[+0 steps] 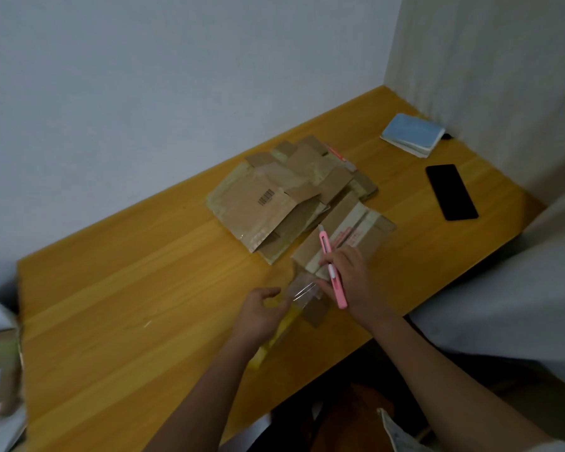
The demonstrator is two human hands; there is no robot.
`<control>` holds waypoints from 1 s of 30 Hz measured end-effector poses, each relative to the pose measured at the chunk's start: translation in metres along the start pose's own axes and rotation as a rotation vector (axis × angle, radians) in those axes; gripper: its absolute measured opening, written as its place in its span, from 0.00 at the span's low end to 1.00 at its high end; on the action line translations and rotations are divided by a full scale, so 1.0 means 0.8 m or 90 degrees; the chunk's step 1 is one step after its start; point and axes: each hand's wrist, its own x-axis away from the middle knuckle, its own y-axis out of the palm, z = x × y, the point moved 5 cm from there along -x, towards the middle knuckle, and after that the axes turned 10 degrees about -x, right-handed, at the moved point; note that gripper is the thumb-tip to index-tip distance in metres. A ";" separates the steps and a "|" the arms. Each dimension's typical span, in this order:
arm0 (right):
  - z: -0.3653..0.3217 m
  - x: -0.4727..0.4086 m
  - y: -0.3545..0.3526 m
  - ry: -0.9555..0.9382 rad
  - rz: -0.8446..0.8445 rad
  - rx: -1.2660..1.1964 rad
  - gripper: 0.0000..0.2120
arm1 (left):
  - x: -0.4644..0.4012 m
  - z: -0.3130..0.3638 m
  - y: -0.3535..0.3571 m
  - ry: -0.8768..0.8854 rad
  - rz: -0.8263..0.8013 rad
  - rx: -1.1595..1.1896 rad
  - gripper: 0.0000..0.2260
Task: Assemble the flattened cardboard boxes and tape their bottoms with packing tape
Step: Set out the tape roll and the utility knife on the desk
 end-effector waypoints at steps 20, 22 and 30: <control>-0.036 0.029 -0.023 -0.153 -0.053 -0.169 0.06 | -0.023 0.004 0.016 0.046 -0.024 0.021 0.08; -0.028 0.033 -0.021 -0.137 -0.063 -0.154 0.05 | -0.025 0.001 0.014 0.038 -0.029 0.023 0.08; -0.032 0.032 -0.006 -0.178 -0.121 -0.079 0.05 | -0.025 -0.001 0.009 0.047 -0.025 0.019 0.07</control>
